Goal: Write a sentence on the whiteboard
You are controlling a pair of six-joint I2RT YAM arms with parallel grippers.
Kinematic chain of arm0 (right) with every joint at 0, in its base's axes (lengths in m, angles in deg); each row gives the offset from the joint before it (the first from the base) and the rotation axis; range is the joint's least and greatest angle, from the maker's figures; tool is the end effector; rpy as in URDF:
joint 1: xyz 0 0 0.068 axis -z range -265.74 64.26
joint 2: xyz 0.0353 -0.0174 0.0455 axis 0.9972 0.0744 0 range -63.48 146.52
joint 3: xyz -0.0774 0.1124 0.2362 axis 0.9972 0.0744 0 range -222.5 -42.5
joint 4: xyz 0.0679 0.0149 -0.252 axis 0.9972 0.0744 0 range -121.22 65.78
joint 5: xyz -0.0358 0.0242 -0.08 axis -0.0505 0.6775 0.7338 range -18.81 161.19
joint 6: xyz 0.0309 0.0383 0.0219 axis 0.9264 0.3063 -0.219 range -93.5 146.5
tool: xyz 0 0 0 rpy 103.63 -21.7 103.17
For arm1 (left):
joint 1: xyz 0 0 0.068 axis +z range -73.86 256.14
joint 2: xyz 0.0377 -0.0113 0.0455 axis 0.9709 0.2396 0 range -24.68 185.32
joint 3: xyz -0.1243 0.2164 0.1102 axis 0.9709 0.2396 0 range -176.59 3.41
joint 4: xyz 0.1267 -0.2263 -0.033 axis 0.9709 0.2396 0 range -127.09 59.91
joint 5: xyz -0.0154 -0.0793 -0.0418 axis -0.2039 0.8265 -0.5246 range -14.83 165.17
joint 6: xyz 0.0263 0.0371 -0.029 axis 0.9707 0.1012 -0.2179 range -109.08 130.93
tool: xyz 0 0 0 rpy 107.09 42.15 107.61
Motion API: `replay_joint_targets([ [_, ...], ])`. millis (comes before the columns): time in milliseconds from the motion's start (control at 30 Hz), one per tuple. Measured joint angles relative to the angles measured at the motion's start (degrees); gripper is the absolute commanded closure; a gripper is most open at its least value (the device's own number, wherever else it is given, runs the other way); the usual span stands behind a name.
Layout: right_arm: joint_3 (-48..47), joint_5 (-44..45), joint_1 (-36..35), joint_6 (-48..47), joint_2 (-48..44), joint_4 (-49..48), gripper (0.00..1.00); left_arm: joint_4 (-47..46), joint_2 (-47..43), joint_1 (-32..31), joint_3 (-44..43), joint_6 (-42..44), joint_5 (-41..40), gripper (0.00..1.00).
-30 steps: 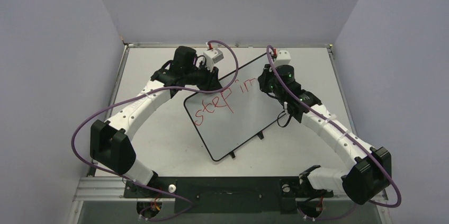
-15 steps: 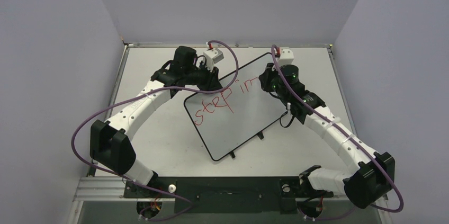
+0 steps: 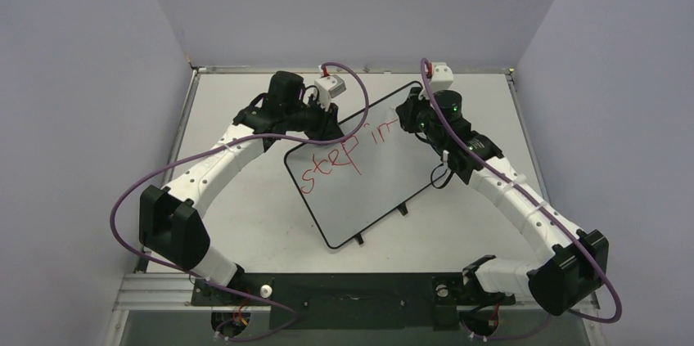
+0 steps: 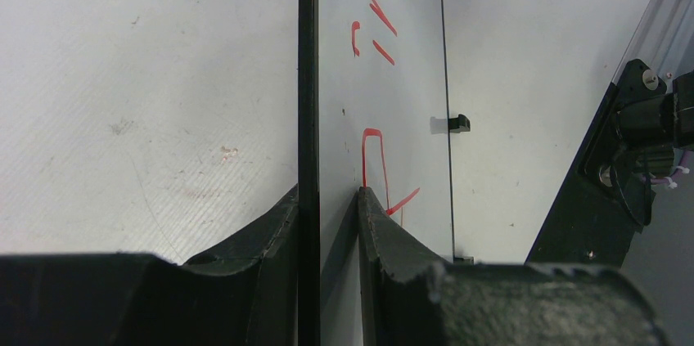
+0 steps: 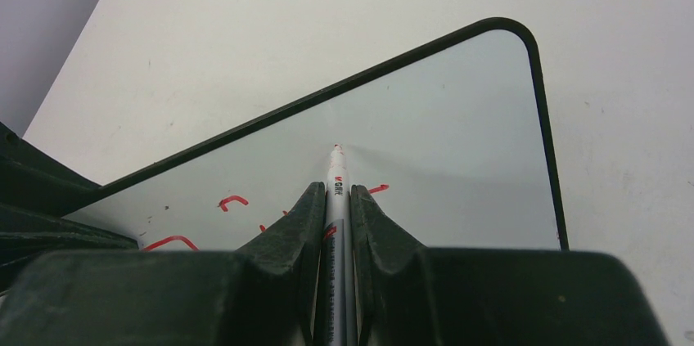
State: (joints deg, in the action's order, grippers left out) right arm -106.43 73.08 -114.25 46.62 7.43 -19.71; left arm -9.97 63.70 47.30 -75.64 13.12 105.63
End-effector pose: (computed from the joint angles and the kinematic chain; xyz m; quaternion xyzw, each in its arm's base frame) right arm 0.2536 0.1365 0.3580 -0.0498 0.8100 0.2284 0.5379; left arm 0.2963 -0.1838 0.3346 0.3445 0.7984 -0.3284 0.3690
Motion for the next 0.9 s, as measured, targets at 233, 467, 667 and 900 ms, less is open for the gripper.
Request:
replay_joint_targets([
  [233,-0.9,-0.9,0.0,0.1,1.4,-0.4,1.00,0.0,-0.1,0.0,0.0,0.0,0.0,1.00],
  [467,-0.9,-0.9,0.0,0.2,2.8,-0.9,1.00,0.0,-0.1,0.0,0.0,0.1,0.0,1.00],
  [667,-0.2,-0.9,0.0,0.3,2.8,-1.6,1.00,0.1,-0.1,0.0,0.0,0.1,-0.1,1.00],
  [900,3.1,-0.9,0.0,0.7,2.1,-2.1,1.00,0.5,-0.1,0.0,0.0,-0.3,-0.5,1.00],
])
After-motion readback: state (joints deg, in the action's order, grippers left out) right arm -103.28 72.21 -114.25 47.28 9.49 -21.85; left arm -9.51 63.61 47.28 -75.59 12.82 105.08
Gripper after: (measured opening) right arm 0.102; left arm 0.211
